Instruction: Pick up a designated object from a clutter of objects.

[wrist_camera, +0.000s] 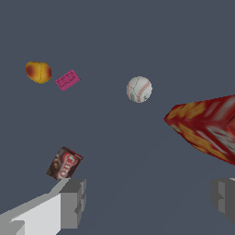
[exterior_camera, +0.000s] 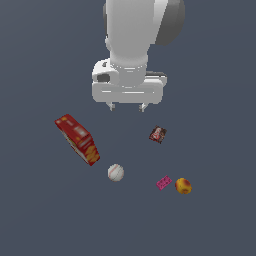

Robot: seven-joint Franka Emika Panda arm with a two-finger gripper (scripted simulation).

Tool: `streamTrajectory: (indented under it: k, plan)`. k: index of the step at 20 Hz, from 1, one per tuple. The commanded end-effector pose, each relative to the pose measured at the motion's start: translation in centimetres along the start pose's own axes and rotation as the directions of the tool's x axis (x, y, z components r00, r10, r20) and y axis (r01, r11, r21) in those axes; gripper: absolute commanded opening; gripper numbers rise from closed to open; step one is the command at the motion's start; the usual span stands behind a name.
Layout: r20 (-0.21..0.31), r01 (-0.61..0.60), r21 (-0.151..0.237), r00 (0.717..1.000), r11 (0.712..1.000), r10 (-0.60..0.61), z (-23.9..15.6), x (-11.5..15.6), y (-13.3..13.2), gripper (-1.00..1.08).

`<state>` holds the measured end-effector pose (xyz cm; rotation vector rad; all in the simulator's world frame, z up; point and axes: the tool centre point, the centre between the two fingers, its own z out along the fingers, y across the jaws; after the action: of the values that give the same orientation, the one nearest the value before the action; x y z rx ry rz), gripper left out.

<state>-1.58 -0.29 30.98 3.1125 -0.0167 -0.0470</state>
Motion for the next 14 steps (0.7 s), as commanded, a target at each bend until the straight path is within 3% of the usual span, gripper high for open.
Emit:
streamTrajectory:
  k: [1, 14]
  plan:
    - [0.000, 0.000, 0.000, 1.000, 1.000, 0.000, 0.0, 0.0, 0.0, 1.00]
    - [-0.002, -0.047, -0.009, 0.999, 0.999, 0.047, -1.2, 0.0, 1.4, 1.00]
